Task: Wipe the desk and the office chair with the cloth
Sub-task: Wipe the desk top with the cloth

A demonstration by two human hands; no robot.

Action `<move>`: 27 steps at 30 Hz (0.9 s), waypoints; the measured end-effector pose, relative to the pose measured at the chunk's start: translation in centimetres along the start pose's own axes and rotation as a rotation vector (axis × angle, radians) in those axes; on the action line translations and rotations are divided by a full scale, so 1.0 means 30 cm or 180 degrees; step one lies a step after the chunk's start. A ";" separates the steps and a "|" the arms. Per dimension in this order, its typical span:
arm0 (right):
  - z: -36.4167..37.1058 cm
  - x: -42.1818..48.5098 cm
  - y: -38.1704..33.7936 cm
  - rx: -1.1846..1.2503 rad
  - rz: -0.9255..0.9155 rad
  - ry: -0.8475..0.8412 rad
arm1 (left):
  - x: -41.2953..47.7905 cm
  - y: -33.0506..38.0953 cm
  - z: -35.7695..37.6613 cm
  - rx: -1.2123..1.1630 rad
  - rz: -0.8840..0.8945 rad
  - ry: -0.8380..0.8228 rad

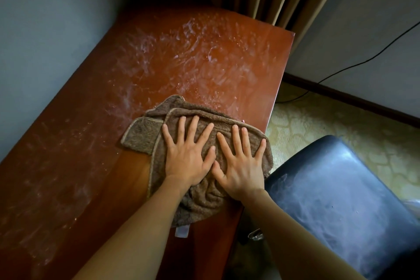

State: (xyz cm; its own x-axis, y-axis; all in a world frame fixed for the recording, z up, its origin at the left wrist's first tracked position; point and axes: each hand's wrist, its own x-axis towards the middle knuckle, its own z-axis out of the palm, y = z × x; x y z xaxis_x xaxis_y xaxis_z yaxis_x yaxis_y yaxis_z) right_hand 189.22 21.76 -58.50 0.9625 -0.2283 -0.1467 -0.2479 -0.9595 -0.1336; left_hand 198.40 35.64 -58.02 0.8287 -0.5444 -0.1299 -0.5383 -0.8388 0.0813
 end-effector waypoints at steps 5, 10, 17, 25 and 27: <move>-0.018 0.069 0.040 -0.0025 0.0014 0.0009 | 0.083 0.015 -0.007 -0.0007 0.0016 0.0032; -0.033 0.128 0.077 -0.0037 -0.0022 0.0030 | 0.154 0.032 -0.020 0.0026 -0.0016 -0.0024; -0.056 0.243 0.145 -0.0051 -0.0042 -0.0039 | 0.276 0.065 -0.035 0.0033 -0.0081 -0.0012; -0.088 0.360 0.219 0.0008 -0.0081 0.0015 | 0.411 0.100 -0.051 0.0088 -0.0122 -0.0001; -0.092 0.385 0.236 0.0035 -0.0108 0.0034 | 0.438 0.109 -0.051 0.0087 -0.0137 -0.0001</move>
State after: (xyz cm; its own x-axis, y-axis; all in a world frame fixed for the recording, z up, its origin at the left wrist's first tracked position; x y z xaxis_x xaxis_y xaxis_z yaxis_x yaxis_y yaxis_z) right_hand 198.88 11.86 -58.42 0.9715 -0.1974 -0.1315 -0.2163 -0.9649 -0.1492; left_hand 207.76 25.75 -57.93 0.8512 -0.5077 -0.1331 -0.5060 -0.8612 0.0485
